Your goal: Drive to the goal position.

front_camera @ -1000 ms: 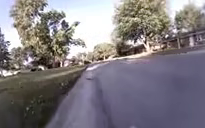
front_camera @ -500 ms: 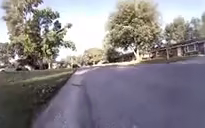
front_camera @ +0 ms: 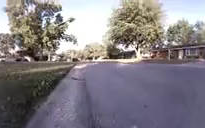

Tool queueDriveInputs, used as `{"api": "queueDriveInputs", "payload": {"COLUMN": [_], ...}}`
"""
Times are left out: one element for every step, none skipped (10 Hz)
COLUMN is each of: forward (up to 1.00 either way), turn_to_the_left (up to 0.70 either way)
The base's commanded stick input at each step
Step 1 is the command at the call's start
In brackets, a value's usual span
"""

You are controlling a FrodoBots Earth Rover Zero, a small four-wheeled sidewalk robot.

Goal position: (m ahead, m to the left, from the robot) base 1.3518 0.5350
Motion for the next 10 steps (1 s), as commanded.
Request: {"api": "queueDriveInputs", "payload": {"forward": [1.0, 1.0, 1.0, 1.0, 1.0, 1.0, 1.0, 1.0, 1.0, 1.0], "turn_to_the_left": [0.0, 0.0, 0.0, 0.0, 0.0, 0.0, 0.0, 0.0, 0.0, 0.0]}}
